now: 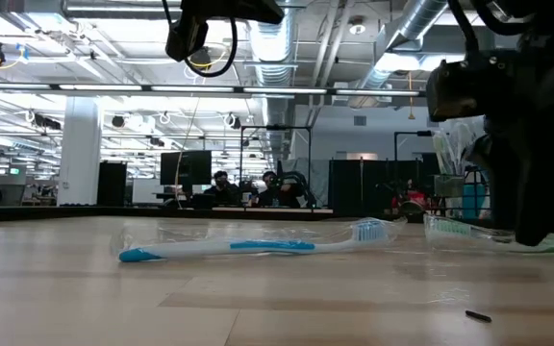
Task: Pick & Place toothbrushing station
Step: Put the green toothbrush in the left section of wire organizer
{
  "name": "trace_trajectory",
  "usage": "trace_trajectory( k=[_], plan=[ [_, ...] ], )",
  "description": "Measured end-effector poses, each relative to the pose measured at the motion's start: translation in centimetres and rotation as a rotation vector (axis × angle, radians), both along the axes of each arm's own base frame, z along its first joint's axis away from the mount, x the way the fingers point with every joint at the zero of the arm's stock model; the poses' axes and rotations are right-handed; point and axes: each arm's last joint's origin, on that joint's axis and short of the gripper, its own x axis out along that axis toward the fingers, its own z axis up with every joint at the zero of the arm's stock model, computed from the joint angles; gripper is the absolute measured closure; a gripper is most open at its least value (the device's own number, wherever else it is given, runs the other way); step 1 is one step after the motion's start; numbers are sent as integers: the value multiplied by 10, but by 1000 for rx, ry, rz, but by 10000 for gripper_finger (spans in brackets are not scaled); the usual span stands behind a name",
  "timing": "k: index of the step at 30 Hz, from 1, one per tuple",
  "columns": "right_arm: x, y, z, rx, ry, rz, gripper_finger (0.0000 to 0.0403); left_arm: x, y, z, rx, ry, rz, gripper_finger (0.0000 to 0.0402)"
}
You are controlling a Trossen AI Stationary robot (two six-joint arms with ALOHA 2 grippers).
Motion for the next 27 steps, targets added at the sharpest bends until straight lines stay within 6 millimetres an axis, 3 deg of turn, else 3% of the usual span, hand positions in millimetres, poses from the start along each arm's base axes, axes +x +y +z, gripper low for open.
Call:
trace_trajectory(
  k=[18, 27],
  plan=[
    [4, -3, -7, 49, 47, 2, 247, 0, -2, 1, 2, -7, -7, 400],
    [6, -12, -7, 75, 84, -30, 305, 0, -2, 1, -2, -15, -8, 400]
  ],
)
